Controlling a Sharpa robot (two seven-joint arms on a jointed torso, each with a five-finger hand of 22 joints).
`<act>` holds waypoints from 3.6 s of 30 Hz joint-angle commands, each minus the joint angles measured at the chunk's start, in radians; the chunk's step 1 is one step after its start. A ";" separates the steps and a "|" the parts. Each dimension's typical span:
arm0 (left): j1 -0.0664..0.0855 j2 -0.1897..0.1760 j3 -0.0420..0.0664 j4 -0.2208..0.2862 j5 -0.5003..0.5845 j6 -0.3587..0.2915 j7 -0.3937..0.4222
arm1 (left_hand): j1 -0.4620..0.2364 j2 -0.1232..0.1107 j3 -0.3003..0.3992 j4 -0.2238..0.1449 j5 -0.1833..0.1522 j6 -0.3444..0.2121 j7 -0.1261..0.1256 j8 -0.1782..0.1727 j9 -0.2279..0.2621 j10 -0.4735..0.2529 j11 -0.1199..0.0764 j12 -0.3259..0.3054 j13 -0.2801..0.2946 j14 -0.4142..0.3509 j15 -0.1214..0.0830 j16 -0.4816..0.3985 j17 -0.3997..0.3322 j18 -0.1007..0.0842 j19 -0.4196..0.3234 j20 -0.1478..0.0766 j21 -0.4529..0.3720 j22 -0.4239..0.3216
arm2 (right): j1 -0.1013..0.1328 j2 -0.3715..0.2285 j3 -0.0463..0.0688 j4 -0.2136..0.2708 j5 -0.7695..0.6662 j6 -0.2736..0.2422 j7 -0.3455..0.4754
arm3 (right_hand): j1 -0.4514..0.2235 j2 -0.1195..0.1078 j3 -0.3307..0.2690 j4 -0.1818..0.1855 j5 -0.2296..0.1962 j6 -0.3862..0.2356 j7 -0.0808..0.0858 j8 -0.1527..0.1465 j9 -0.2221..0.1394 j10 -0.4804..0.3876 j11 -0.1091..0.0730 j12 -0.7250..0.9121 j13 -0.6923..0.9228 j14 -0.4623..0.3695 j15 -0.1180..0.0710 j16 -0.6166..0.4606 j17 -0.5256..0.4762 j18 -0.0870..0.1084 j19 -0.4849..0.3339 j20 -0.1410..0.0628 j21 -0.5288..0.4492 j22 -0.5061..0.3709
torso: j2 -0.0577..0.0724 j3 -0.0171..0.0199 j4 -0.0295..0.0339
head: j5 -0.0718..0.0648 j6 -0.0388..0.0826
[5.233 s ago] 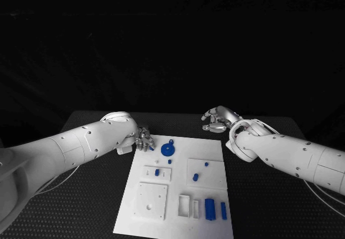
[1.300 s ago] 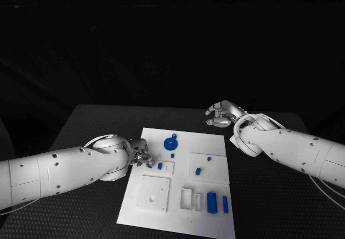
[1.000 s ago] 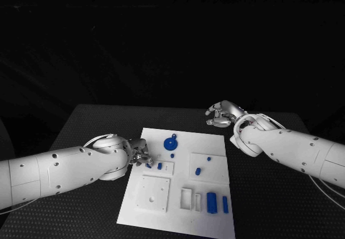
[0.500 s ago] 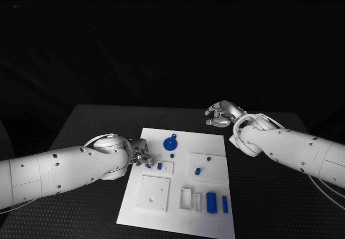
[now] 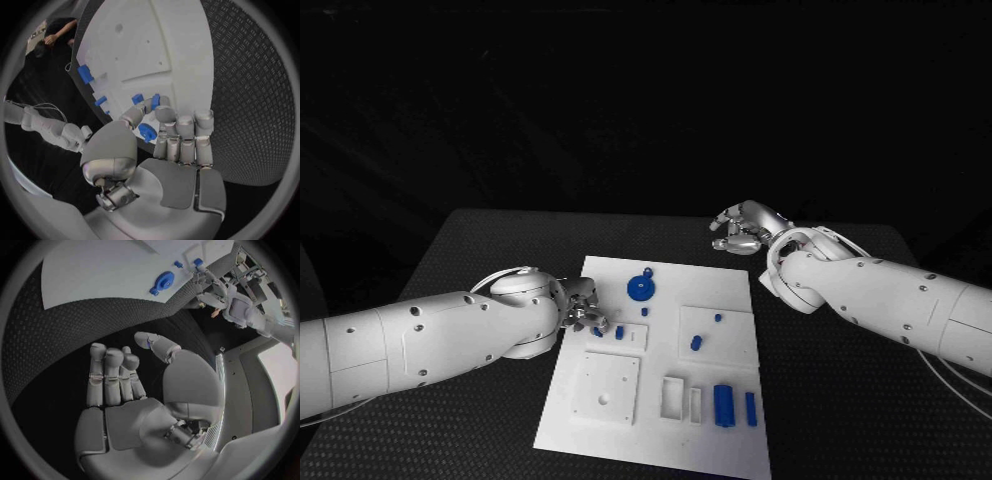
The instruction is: Assemble the parts on the task board
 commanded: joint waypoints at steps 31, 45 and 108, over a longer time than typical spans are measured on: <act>-0.017 0.014 -0.007 0.001 -0.007 0.059 0.001 | -0.020 -0.051 0.007 0.091 -0.146 0.071 -0.061 0.046 0.000 0.035 -0.047 0.007 0.008 0.070 -0.095 0.011 0.007 0.037 -0.009 -0.119 0.019 0.015 | 0.000 -0.001 0.000 0.001 -0.004 0.011 0.009 | -0.001 0.006 -0.004 -0.004 0.008 0.006 0.003 0.004 -0.002 -0.097 0.007 0.006 -0.003 -0.006 -0.004 -0.001 -0.002 0.016 -0.003 0.005 -0.007 0.002 | -0.001 -0.0003 0.0009 | -0.007 -0.002; -0.017 0.011 -0.007 -0.018 -0.030 0.041 -0.004 | -0.045 -0.097 0.004 0.170 -0.284 0.066 -0.062 0.060 -0.007 0.034 -0.049 0.007 0.008 0.069 -0.097 0.011 0.007 0.042 -0.013 -0.119 0.020 0.012 | 0.000 -0.002 0.000 0.001 -0.004 0.011 0.009 | -0.002 0.006 -0.005 -0.004 0.009 0.006 0.003 0.004 -0.002 -0.097 0.007 0.007 -0.003 -0.006 -0.004 -0.001 -0.002 0.016 -0.003 0.005 -0.007 0.002 | -0.001 -0.0010 0.0013 | -0.009 0.000; -0.010 0.128 0.019 -0.143 -0.256 -0.276 0.484 | 0.335 -0.225 0.028 0.049 -0.392 -0.243 0.062 -0.070 -0.141 -0.227 0.152 -0.737 -0.445 -0.158 0.105 -0.371 -0.168 -0.013 -0.246 0.038 -0.250 -0.069 | -0.002 0.001 0.000 -0.001 -0.004 0.016 0.013 | -0.003 0.008 -0.005 -0.004 0.011 0.004 0.004 0.004 -0.004 -0.098 0.007 0.008 -0.006 -0.006 -0.004 0.000 -0.004 0.016 -0.003 0.005 -0.008 0.003 | 0.000 -0.0005 0.0006 | -0.034 0.024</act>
